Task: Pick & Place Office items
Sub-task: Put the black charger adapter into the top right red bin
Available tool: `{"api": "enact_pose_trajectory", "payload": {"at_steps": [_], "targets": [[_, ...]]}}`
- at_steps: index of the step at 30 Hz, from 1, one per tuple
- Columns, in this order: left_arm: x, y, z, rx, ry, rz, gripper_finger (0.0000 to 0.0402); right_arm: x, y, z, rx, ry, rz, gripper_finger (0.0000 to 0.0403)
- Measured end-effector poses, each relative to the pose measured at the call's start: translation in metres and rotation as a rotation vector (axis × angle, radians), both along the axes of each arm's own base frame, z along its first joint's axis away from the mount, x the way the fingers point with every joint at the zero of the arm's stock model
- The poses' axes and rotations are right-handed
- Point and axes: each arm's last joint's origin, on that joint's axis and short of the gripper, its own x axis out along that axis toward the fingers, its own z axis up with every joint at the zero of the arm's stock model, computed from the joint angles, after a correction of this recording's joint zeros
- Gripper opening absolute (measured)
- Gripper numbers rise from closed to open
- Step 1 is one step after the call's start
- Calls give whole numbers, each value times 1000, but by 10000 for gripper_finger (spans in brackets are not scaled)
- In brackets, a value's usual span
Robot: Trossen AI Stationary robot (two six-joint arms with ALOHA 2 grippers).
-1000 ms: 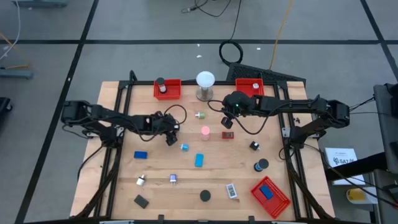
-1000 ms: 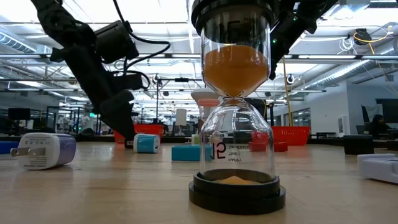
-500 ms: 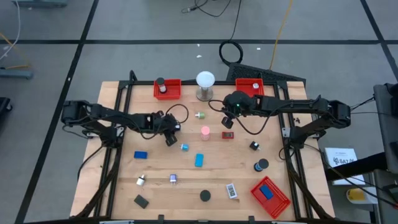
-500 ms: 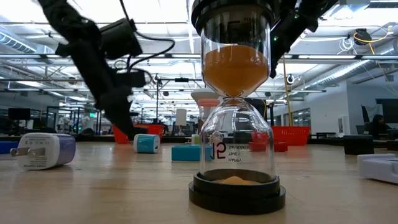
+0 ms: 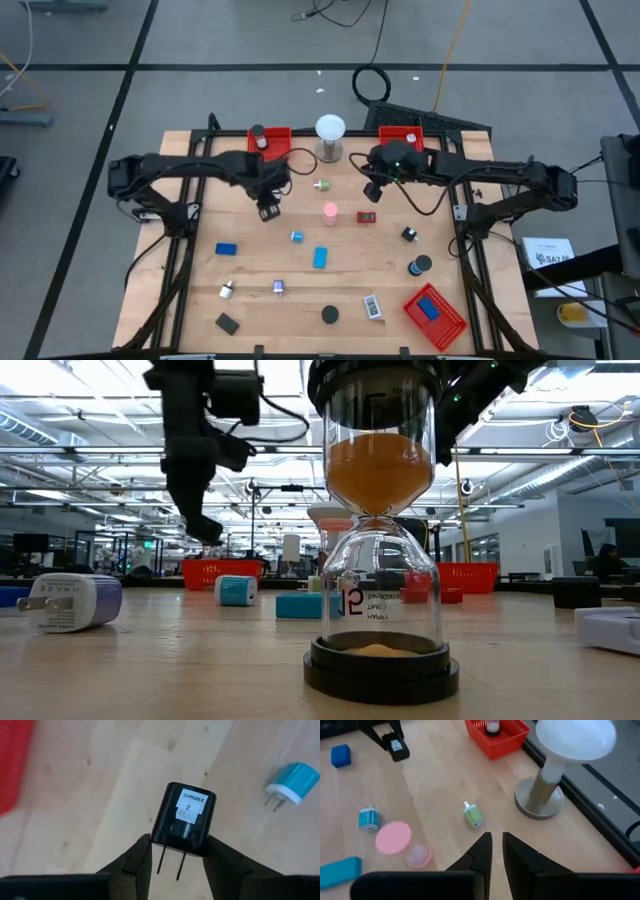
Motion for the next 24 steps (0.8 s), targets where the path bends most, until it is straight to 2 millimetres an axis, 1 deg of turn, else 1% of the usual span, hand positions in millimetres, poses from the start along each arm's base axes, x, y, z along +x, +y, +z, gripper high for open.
{"api": "enact_pose_trajectory", "payload": {"at_steps": [3, 8, 12, 15, 18, 24], "targets": [[11, 9, -3, -86, 83, 49, 147, 0, 0, 2, -3, -11, -1, 34], [39, 17, -26, -150, 232, 39, 148, -1, 0, 1, -3, -4, 1, 34], [56, 23, -42, -159, 359, 51, 148, -1, 0, 1, -5, -3, 3, 34], [63, 26, -48, -161, 442, 67, 149, -1, 0, 1, -6, -4, 3, 34], [66, 27, -52, -168, 505, 73, 149, 0, 1, 1, -6, -4, 4, 34], [68, 27, -61, -179, 548, 66, 149, 0, 0, 1, -22, 2, 17, 34]]}}
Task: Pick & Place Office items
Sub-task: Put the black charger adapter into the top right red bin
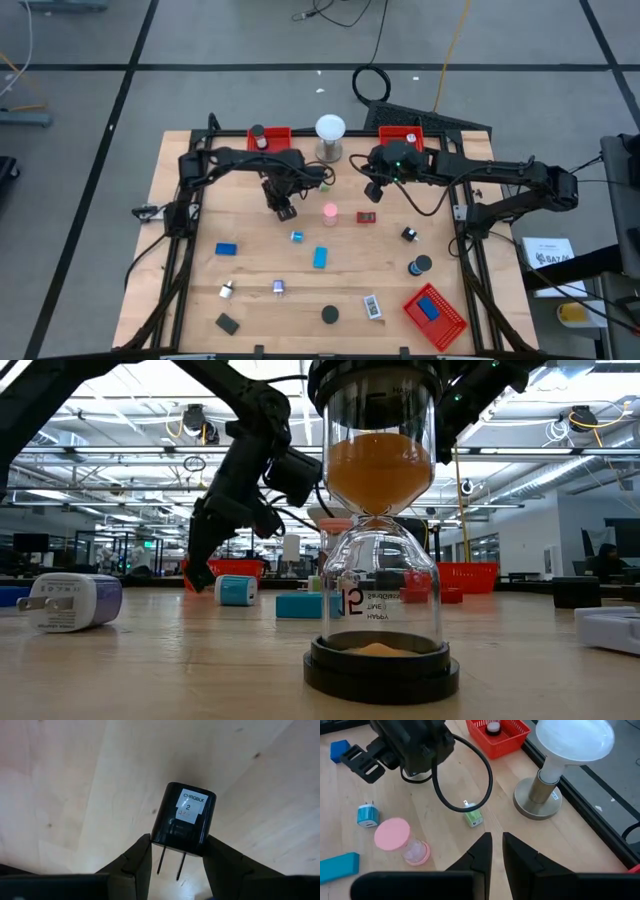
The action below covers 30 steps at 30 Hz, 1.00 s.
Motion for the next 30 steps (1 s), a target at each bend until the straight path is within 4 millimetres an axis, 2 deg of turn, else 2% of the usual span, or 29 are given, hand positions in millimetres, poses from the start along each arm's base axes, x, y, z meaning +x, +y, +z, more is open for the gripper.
{"api": "enact_pose_trajectory", "payload": {"at_steps": [15, 25, 30], "targets": [[1, 0, -1, -14, -10, 8, 150, 0, 0, 0, 1, -6, -1, 34], [-8, -3, 3, -45, 96, 9, 150, 0, 0, 0, 0, -7, -2, 34], [-11, -4, -3, -55, 101, 5, 150, 0, 0, 0, 0, -6, -2, 34]]}}
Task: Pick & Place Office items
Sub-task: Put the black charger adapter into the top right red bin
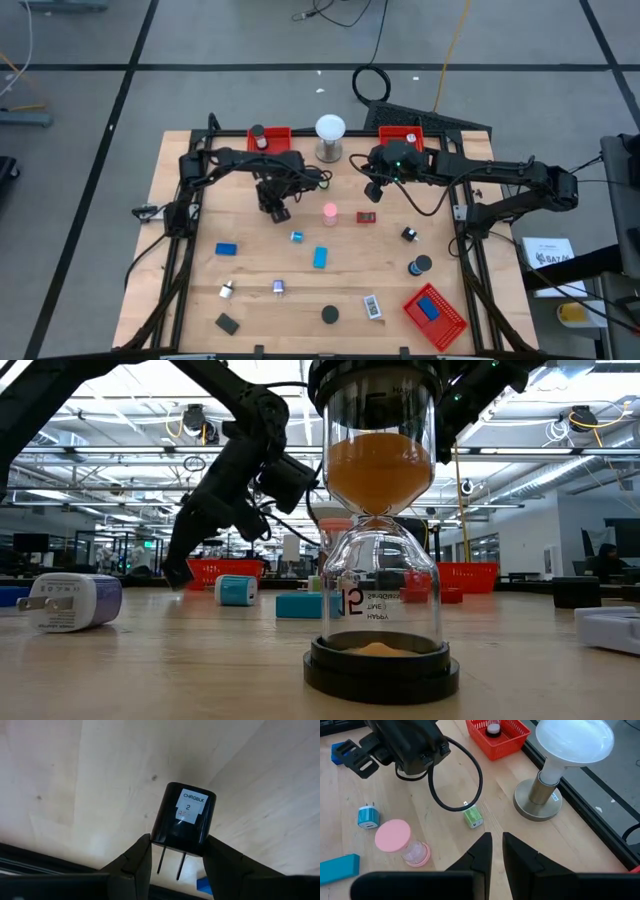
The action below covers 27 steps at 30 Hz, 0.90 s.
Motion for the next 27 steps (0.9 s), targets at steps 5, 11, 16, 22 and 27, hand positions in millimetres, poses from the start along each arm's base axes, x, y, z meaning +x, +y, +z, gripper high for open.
{"api": "enact_pose_trajectory", "payload": {"at_steps": [5, 11, 16, 22, 27], "targets": [[-3, 0, -5, -5, 15, 3, 150, 0, 0, 0, -2, 0, 1, 34], [-2, 0, -6, -17, -11, 13, 150, 1, 0, 1, -8, -10, 4, 34], [0, -1, -6, -33, -34, 23, 150, 1, 0, 2, -11, -18, 4, 34], [0, -1, -6, -31, -32, 24, 155, 1, 0, 2, -12, -20, 4, 34], [0, -1, -7, -23, -36, 20, 192, 1, 0, 2, -14, -19, 6, 34]]}}
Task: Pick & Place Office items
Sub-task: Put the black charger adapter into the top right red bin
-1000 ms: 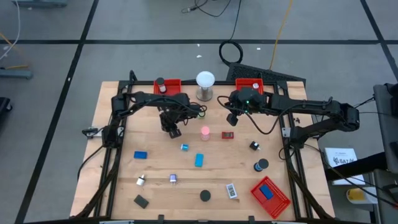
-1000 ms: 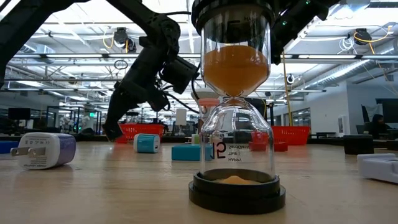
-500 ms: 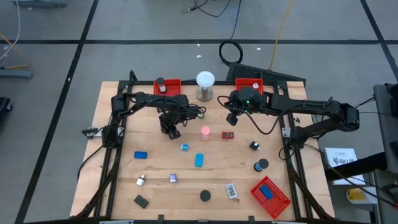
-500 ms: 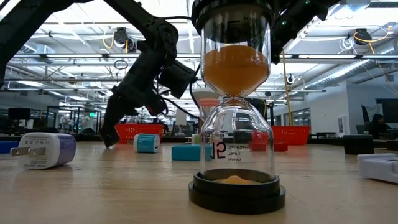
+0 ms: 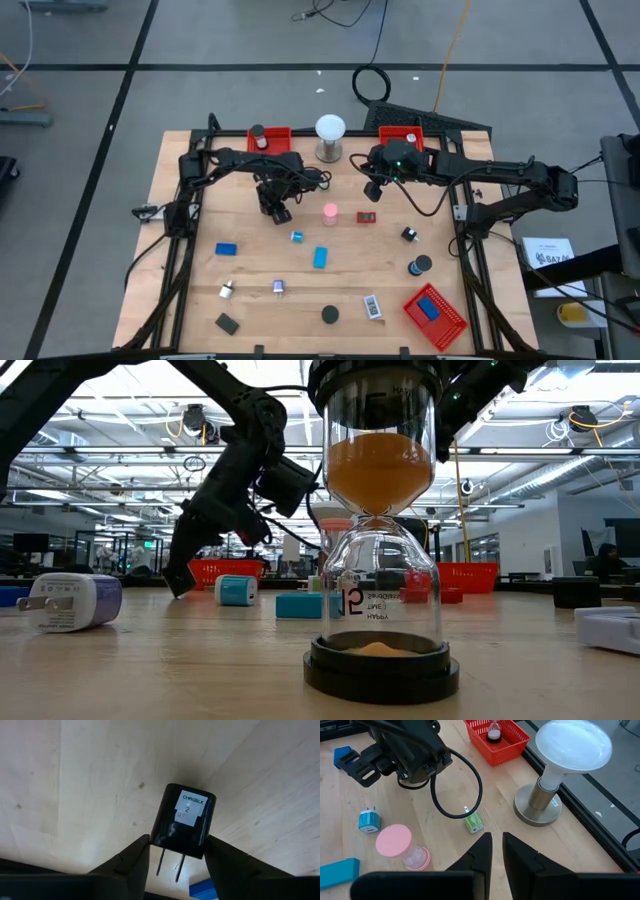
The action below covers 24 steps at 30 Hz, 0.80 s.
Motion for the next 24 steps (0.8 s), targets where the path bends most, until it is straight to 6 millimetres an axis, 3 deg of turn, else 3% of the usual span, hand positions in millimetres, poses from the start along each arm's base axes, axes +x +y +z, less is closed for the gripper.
{"api": "enact_pose_trajectory", "payload": {"at_steps": [6, 14, 18, 24], "targets": [[0, 0, 0, 16, 6, -12, 225, 0, 0, 0, -11, 5, 8, 34], [-1, 1, 9, 17, -22, -49, 229, 0, 0, 0, -12, 1, 9, 34], [-3, 1, 28, 64, -106, -81, 229, 0, 0, 0, -13, -1, 9, 34], [-21, -4, 80, 142, -409, -109, 230, 0, 0, 0, -12, -1, 9, 34]]}}
